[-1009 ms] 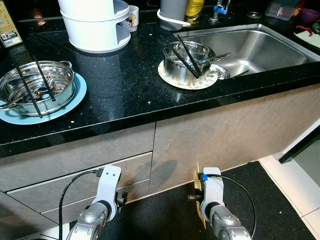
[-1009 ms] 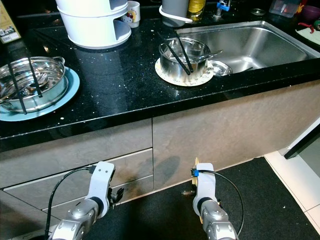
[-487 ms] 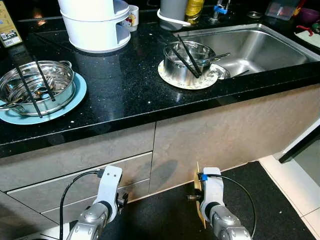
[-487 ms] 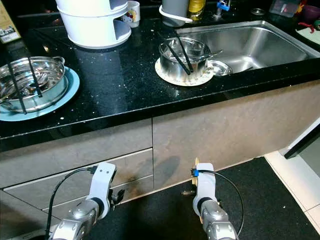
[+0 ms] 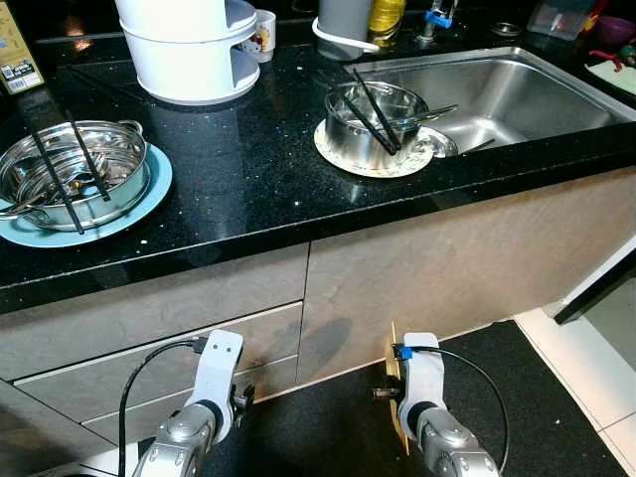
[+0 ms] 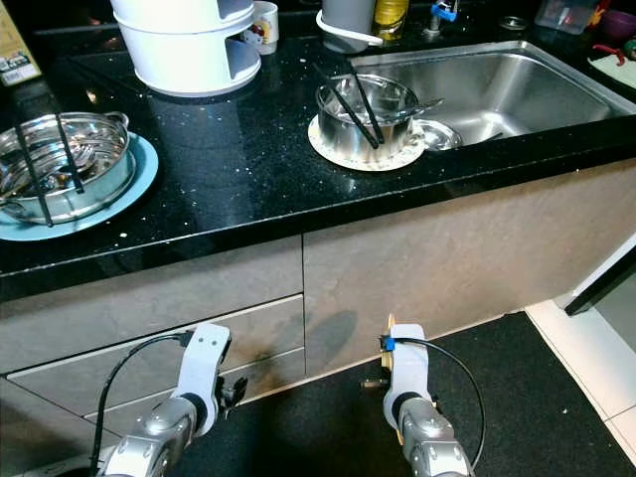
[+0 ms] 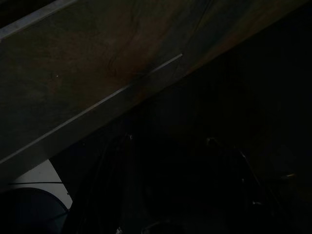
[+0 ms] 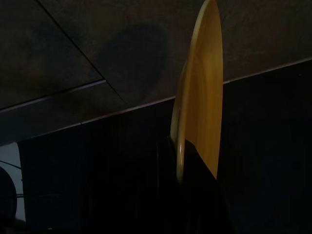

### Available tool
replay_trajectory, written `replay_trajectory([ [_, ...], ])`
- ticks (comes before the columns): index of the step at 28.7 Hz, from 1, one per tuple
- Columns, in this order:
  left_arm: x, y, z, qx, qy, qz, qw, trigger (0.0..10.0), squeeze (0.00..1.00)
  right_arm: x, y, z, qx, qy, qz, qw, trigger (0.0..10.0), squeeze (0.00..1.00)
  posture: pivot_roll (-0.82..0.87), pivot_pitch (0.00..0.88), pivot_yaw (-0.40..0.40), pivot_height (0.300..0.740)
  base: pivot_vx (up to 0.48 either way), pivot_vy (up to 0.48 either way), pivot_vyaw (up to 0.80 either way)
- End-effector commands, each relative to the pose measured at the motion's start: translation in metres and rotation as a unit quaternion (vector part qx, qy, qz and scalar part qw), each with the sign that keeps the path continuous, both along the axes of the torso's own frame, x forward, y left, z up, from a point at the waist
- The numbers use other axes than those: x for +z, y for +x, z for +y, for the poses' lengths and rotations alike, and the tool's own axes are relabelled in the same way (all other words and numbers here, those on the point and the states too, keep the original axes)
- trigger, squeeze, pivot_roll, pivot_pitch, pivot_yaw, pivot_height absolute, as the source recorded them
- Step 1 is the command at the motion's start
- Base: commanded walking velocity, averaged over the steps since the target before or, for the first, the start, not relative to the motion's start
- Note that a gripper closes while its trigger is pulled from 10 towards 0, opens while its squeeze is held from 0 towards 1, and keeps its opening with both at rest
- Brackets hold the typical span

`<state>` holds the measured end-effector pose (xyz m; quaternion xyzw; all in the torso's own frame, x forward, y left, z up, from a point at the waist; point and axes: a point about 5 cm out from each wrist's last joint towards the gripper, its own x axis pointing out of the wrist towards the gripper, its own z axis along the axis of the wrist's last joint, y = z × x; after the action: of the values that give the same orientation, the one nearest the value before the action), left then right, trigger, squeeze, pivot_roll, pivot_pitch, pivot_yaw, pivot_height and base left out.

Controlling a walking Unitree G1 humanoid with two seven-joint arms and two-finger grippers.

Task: Kitchen organization

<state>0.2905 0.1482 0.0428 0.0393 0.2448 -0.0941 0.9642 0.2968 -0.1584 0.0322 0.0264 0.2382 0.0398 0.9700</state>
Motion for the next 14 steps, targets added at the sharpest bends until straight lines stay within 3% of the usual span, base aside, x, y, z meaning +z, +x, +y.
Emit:
replay_trajectory([
  [1,-0.008,-0.0058,0.0017,-0.001,0.005,0.019,1.0,10.0,0.0,-0.0038,-0.0037,-0.0015,-0.006,0.007,0.011,1.0,10.0,0.0,-0.09,0.292,-0.035,0.74,0.0,0.0,0.0],
  [14,-0.0084,-0.0066,0.0012,-0.005,0.003,0.02,1.0,10.0,0.0,-0.003,-0.0039,-0.0003,0.002,0.001,0.008,1.0,10.0,0.0,-0.09,0.277,-0.036,0.74,0.0,0.0,0.0],
])
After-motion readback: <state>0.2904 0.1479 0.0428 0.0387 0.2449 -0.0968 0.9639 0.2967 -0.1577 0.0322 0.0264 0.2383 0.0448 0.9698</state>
